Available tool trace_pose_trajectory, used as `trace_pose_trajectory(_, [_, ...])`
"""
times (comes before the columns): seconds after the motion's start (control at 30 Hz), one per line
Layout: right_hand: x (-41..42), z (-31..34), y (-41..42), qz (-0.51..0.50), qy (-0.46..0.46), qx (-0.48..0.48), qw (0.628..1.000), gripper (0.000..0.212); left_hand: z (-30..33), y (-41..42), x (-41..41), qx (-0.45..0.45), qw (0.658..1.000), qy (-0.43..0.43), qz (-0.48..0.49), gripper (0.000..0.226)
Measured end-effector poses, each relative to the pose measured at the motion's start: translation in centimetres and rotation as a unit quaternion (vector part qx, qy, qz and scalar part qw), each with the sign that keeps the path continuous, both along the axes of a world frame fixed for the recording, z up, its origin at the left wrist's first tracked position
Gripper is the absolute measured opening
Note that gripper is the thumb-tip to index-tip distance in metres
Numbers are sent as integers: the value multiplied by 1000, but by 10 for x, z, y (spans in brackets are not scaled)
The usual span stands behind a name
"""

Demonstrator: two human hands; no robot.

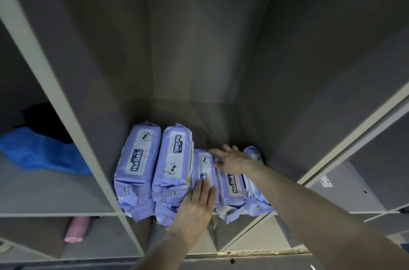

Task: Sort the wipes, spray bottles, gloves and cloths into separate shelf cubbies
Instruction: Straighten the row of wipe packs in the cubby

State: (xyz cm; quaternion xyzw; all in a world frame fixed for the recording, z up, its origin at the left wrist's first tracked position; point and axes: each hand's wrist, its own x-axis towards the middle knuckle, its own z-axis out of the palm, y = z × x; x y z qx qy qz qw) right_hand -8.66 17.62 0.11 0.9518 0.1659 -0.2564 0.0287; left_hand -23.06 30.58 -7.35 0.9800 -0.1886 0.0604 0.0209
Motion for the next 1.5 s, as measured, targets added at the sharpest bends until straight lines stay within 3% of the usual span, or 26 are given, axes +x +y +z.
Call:
trace_pose_trajectory(0.1, [-5,-3,-2,5,-6,3,1000,51,3,-2,-6,-10,1000,-5,3,46])
trace_pose_trajectory(0.23, [-2,-1,-4,9,10,5,1000,53,19,-29,-6,-9,994,95,56,110])
trace_pose_trajectory(0.3, [-1,0,-4,5,24,18,1000,54,21,-44,4,-9,985,135,104,125])
trace_pose_trajectory(0.6, [1,-10,-9,-15,20,93,995,46,-3,-49,23,29,985,108,128,122])
trace_pose_trajectory(0.77, [-1,-7,-14,1,12,78,997,44,-1,-44,27,47,989,90,111,121])
trace_pose_trajectory(0.87, [1,0,-24,39,-34,62,997,44,15,-48,25,44,986,119,108,115])
trace_pose_trajectory(1.0, [-1,-4,-56,-39,-100,74,991,53,46,-81,23,52,982,135,122,110])
trace_pose_trajectory(1.1, [-5,-9,-69,-32,-104,53,993,51,38,-102,26,5,991,111,71,119])
trace_pose_trajectory(1.2, [1,-9,-68,-38,-97,47,993,46,17,-101,29,-17,987,134,87,122])
trace_pose_trajectory(1.37, [0,-9,-64,-42,-98,24,994,45,8,-101,31,8,995,80,65,88])
trace_pose_trajectory(1.5, [-6,-13,-63,-43,-106,28,993,45,0,-96,37,21,997,52,47,84])
